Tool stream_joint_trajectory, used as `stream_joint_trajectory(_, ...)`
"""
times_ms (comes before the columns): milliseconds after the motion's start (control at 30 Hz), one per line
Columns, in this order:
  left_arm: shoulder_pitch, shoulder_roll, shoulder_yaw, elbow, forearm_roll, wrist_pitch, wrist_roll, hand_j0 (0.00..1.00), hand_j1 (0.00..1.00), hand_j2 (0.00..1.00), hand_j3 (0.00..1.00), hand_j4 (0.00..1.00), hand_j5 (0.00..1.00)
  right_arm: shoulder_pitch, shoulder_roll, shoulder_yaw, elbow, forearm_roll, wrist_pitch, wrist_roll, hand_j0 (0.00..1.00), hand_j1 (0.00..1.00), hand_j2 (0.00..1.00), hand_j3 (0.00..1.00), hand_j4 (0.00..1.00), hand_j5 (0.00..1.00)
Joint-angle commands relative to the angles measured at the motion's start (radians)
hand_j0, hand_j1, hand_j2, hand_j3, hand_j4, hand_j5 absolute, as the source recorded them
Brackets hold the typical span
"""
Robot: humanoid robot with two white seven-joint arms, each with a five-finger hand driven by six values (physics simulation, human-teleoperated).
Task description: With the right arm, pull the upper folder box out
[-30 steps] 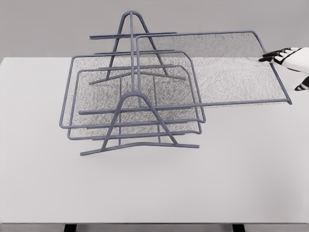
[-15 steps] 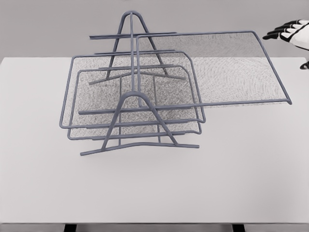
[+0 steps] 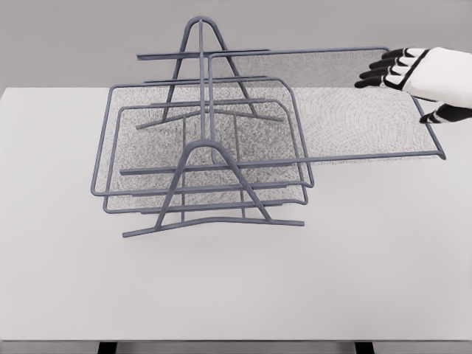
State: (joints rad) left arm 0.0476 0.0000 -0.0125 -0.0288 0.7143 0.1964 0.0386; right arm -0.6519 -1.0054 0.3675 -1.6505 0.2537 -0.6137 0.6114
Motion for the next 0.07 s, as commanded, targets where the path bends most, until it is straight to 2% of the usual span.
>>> stream_joint_trajectory(0,0.0,0.0,0.0,0.001,-0.001,0.0,0.001,1.0,1.0,1.0,1.0,1.0,1.0,0.0,0.01,0.01,-0.02,-0.008,0.003,-0.001,1.0,1.0,1.0,1.0,1.0,1.0)
stream_joint_trajectory(33,0.0,0.0,0.002,0.001,0.001,0.0,0.001,1.0,1.0,1.0,1.0,1.0,1.0,0.0,0.01,0.01,-0.02,-0.008,0.003,-0.001,1.0,1.0,1.0,1.0,1.0,1.0)
